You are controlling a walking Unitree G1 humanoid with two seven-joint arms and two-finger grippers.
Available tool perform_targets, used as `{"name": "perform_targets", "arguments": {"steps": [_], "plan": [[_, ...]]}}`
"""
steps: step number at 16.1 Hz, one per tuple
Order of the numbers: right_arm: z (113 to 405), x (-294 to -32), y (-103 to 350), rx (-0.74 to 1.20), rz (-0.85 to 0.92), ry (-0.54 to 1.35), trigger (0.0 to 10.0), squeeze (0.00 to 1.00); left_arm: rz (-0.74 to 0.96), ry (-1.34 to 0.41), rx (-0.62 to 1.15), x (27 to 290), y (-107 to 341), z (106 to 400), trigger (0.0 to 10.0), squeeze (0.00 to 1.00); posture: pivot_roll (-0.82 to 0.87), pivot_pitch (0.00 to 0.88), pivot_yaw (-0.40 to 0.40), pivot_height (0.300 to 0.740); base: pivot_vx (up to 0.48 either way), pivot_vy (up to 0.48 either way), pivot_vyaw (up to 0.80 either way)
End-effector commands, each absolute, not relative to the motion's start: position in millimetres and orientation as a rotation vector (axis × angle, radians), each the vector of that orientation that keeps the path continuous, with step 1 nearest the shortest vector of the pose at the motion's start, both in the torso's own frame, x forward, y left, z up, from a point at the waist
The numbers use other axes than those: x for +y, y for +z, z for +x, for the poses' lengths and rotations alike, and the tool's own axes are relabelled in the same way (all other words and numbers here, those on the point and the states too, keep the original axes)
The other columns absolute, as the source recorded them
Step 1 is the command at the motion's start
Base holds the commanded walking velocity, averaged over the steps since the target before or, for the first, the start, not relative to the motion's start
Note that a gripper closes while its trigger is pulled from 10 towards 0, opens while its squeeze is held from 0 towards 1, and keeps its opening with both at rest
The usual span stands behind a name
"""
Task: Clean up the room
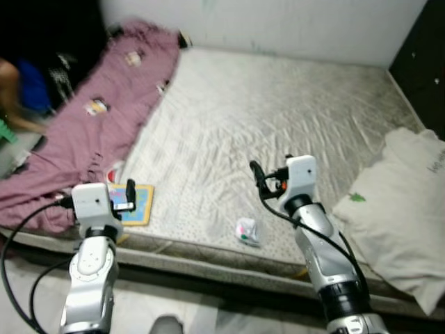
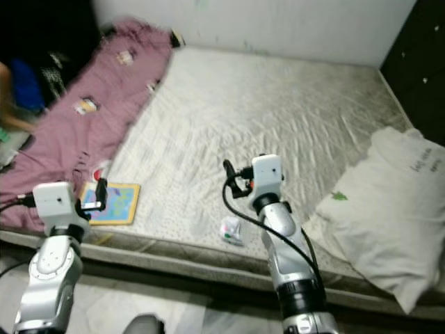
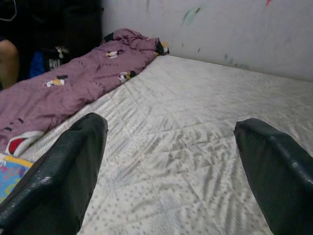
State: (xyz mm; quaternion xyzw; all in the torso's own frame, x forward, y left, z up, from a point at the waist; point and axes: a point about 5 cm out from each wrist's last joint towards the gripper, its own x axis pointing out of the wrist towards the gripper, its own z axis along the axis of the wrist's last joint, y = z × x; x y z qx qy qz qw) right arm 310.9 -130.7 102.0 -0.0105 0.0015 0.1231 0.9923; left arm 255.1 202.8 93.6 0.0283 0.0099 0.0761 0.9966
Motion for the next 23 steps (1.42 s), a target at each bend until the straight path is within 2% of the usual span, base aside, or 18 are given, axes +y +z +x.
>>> {"name": "perform_targets", "arguments": {"steps": [1, 3, 4, 7, 17, 23], "plan": [[314.3, -137.9, 105.1, -0.006, -0.019, 0.225, 10.0, 0.0, 0.089, 0.12, 0.004, 200.2, 97.6, 251.7, 10.0, 0.0, 0.08, 0.046, -0.041, 0.74, 0.0, 0.0, 0.0], [314.4, -138.2, 104.3, 0.001, -0.007, 0.212, 10.0, 0.0, 0.026, 0.111, -0.006, 201.4, 98.7, 248.6, 10.0, 0.0, 0.09, 0.058, -0.043, 0.74, 0.0, 0.0, 0.0], [309.8, -135.0, 104.2, 0.0, 0.013, 0.214, 10.0, 0.0, 0.059, 0.163, 0.008, 207.9, 95.1, 241.7, 10.0, 0.0, 0.09, 0.085, -0.041, 0.74, 0.0, 0.0, 0.0], [303.4, -136.5, 99.0, 0.018, 0.022, 0.201, 10.0, 0.0, 0.041, 0.153, 0.043, 204.0, 91.3, 234.1, 10.0, 0.0, 0.09, 0.116, -0.037, 0.735, 0.0, 0.0, 0.0], [309.5, -134.1, 105.0, 0.0, 0.016, 0.218, 10.0, 0.0, 0.034, 0.18, 0.021, 202.3, 97.6, 241.9, 10.0, 0.0, 0.08, 0.109, -0.045, 0.6, 0.0, 0.0, 0.0], [313.5, -132.9, 107.2, -0.006, 0.003, 0.237, 10.0, 0.0, 0.019, 0.198, 0.019, 203.9, 97.9, 245.8, 10.0, 0.0, 0.07, 0.107, -0.051, 0.6, 0.0, 0.0, 0.0]]}}
